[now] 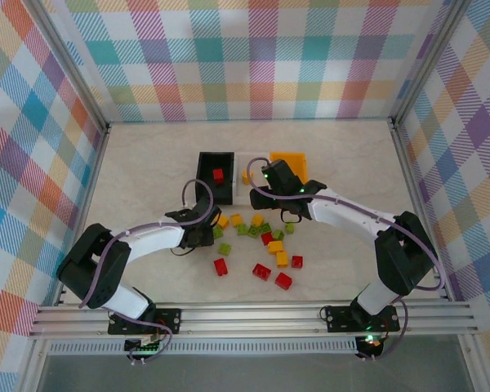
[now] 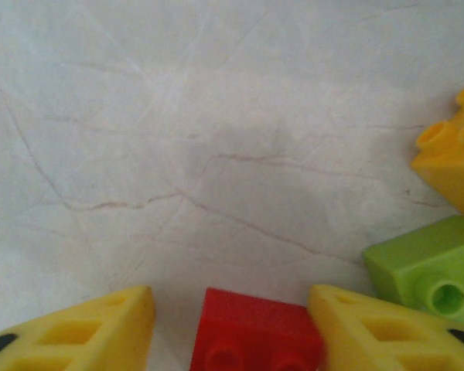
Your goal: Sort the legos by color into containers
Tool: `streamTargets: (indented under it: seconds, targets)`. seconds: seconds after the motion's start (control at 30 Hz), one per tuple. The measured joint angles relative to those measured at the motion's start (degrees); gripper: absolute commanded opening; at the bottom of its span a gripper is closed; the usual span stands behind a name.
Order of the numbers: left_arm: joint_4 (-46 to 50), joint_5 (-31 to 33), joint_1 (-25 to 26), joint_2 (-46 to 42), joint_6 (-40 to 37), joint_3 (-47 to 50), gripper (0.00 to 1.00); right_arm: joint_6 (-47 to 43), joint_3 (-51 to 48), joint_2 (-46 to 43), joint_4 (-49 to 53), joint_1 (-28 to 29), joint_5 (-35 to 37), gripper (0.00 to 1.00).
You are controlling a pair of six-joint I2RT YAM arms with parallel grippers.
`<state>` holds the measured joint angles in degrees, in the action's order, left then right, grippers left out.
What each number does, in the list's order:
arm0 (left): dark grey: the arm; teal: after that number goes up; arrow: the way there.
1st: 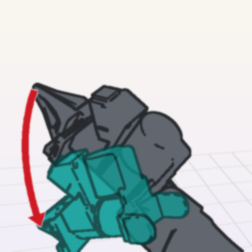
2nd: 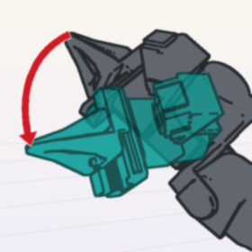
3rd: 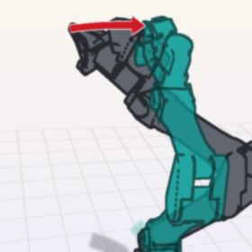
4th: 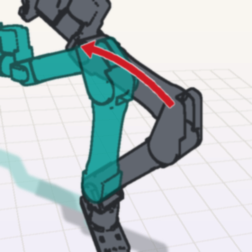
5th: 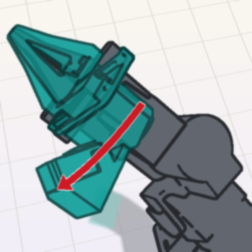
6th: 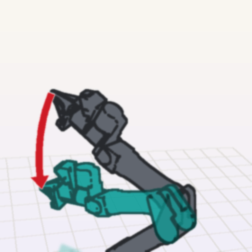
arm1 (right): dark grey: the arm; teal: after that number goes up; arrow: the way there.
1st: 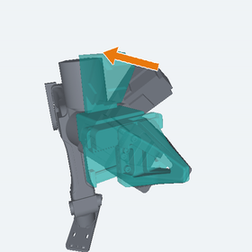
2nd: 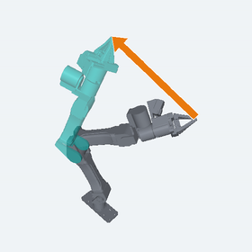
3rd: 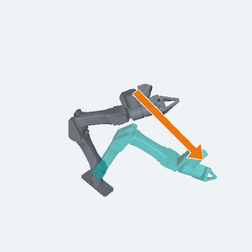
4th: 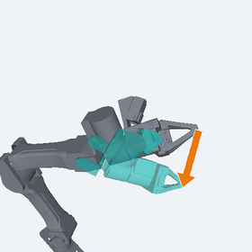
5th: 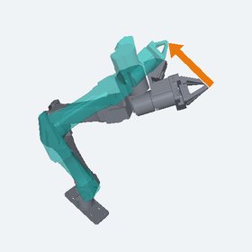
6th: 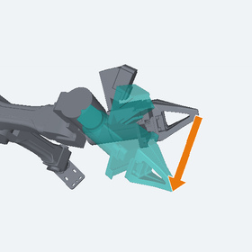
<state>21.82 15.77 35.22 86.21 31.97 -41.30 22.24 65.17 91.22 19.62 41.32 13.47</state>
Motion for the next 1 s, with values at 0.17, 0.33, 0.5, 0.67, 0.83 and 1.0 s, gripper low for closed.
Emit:
streamTargets:
  seconds: [0.17,0.33,0.5,0.67,0.83,1.0]
  targets:
    - [-0.3,-0.2,-0.1,-0.2,0.1,-0.1,0.39,0.0,0.0,0.0,-0.1,-0.1,0.0,0.76]
    - [1.3,-1.6,-0.1,-4.2,0.6,-0.1,0.34,0.0,0.0,-0.1,-0.2,-0.2,0.0,0.76]
    - [4.8,-2.0,-0.1,-10.6,1.4,-0.5,0.33,0.0,-0.5,-0.5,-0.4,-0.3,0.0,0.77]
    - [8.5,-2.0,-0.5,-11.1,1.4,-7.8,0.33,0.0,-1.0,-1.0,-0.4,-0.4,0.0,0.77]
    - [7.6,-1.1,-4.4,-2.8,0.4,-20.8,0.33,0.1,-2.3,-1.7,-0.5,-0.5,0.0,0.77]
    - [6.4,0.9,-7.6,10.1,-0.6,-33.3,0.32,0.3,-3.7,-2.6,-0.5,-0.5,0.0,0.77]
